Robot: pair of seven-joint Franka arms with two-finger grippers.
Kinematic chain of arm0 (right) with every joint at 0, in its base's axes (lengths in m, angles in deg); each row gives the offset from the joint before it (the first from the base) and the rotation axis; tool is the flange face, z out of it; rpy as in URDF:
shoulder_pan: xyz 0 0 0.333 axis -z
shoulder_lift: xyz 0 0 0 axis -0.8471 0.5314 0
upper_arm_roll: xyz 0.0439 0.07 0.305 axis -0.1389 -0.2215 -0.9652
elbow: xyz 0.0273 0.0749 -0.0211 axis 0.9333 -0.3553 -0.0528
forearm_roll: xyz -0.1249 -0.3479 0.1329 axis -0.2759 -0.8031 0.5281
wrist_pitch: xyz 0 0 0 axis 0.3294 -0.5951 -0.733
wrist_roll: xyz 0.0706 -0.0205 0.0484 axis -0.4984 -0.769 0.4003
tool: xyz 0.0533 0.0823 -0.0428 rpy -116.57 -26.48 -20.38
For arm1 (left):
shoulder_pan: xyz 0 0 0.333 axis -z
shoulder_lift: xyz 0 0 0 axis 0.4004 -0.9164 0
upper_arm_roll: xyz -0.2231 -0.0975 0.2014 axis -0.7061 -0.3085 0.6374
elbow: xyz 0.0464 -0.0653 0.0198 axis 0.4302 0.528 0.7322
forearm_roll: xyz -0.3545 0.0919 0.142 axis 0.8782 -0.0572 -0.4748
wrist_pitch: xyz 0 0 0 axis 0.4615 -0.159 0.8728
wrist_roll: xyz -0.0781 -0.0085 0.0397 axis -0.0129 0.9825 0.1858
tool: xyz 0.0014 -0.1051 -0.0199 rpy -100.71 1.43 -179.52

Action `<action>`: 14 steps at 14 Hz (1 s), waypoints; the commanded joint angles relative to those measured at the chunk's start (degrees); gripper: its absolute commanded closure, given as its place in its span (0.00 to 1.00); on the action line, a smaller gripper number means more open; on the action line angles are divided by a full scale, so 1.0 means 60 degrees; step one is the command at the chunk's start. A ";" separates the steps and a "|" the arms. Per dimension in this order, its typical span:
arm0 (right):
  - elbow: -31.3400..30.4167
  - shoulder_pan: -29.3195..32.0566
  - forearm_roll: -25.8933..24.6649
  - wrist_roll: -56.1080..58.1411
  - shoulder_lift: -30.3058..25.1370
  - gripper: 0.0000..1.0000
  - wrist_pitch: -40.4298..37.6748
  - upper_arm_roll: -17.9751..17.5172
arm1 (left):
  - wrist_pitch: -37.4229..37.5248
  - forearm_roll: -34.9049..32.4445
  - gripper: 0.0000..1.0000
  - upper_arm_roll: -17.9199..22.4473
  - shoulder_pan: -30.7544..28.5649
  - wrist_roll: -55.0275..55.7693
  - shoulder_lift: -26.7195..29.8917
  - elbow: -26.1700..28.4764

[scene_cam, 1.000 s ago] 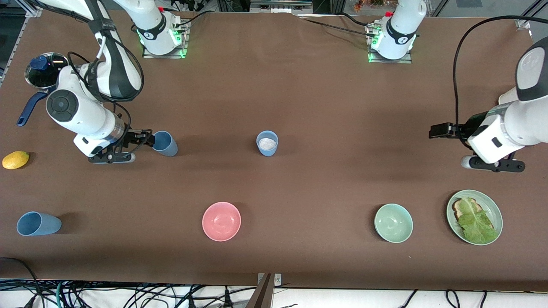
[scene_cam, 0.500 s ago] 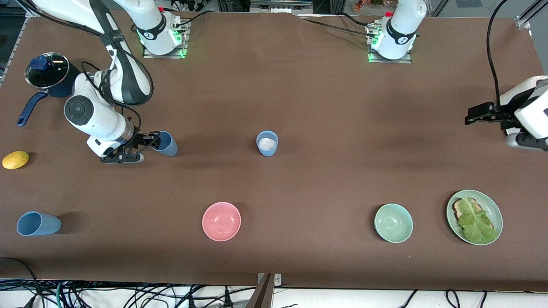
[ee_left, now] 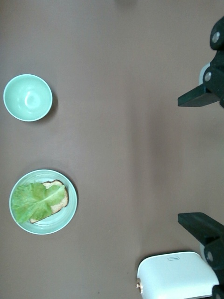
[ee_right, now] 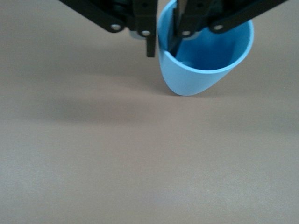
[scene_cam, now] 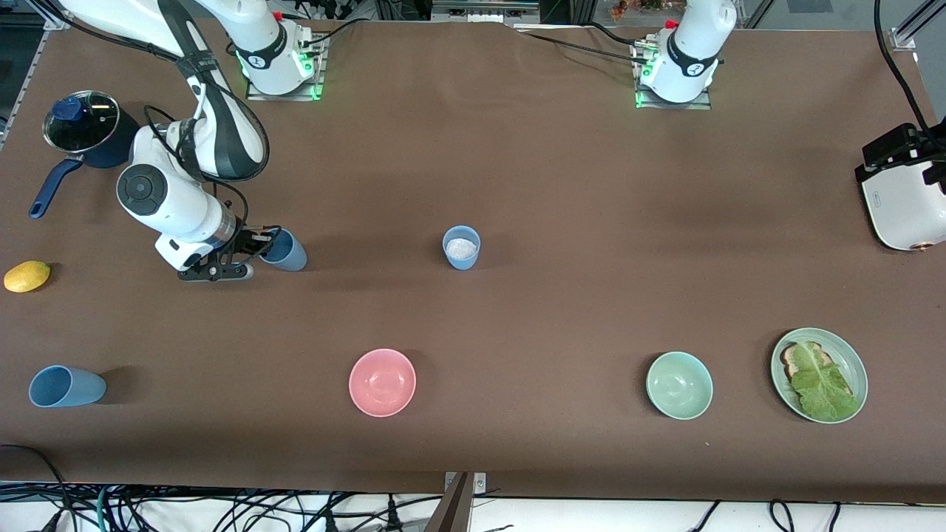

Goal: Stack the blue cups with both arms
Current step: 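Grasp the blue cup with the right gripper while the left gripper withdraws, then carry the blue cup with the right gripper over the tissue cup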

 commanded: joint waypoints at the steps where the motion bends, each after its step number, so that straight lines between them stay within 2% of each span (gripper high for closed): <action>1: -0.0167 0.0015 0.0073 -0.0491 -0.0215 1.00 0.0073 -0.0304 | -0.0561 -0.0038 0.00 0.0111 0.0389 -0.0060 0.0302 0.0799; 3: -0.0167 0.0001 0.0073 -0.0712 -0.0259 1.00 0.0058 -0.0378 | -0.0518 0.0079 0.00 0.0110 0.0493 -0.0002 0.0522 0.1048; 6: 0.0270 0.0016 0.0059 -0.0610 -0.0506 1.00 -0.0421 -0.0510 | -0.0533 0.0138 0.00 -0.0006 0.0697 0.1093 0.0596 0.1123; 8: 0.1671 0.0016 0.0088 -0.0610 -0.0566 1.00 -0.2144 -0.0700 | -0.0504 0.0138 0.00 -0.0371 0.0654 0.1404 0.0611 0.1123; 11: 0.3593 0.0001 0.0731 -0.0682 -0.0566 1.00 -0.4330 -0.1081 | -0.0460 0.0123 0.00 -0.0563 0.0610 0.1551 0.0640 0.1123; 14: 0.4139 0.0001 0.0805 -0.1265 -0.0566 1.00 -0.4864 -0.1739 | -0.0051 0.0123 0.00 -0.0564 0.0640 0.1536 0.0538 0.0948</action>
